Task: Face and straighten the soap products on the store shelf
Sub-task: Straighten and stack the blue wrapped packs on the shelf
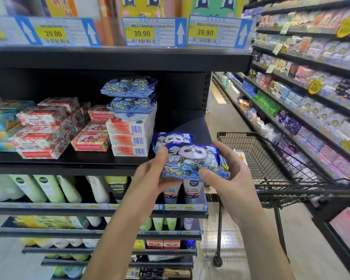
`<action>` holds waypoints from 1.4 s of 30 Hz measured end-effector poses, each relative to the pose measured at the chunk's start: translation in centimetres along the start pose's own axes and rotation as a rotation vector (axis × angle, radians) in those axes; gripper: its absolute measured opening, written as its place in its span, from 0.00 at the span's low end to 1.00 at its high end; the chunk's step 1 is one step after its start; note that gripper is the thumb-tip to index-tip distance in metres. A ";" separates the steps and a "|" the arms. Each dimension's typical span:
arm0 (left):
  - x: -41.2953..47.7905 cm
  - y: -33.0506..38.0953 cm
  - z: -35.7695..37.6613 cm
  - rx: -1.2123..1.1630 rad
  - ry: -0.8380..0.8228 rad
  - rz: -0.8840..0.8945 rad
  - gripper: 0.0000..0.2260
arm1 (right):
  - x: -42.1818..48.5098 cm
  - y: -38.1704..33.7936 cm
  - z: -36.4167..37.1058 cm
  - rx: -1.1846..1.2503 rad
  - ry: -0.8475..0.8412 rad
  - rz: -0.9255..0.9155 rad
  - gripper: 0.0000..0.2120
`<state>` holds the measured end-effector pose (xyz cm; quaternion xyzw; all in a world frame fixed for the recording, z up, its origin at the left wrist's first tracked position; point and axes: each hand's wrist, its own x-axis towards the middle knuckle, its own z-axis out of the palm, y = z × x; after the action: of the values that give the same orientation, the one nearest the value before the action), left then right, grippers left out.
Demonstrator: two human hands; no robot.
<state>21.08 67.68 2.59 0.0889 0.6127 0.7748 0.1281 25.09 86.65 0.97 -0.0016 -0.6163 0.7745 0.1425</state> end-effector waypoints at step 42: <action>7.3 -7.6 -5.3 1.169 0.142 0.635 0.17 | 22.5 -1.6 0.0 -1.098 -0.169 -0.128 0.42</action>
<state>13.32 66.69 -6.19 0.2685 0.8828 0.3193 -0.2161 3.83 91.95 6.44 0.0238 -0.9373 0.3271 0.1175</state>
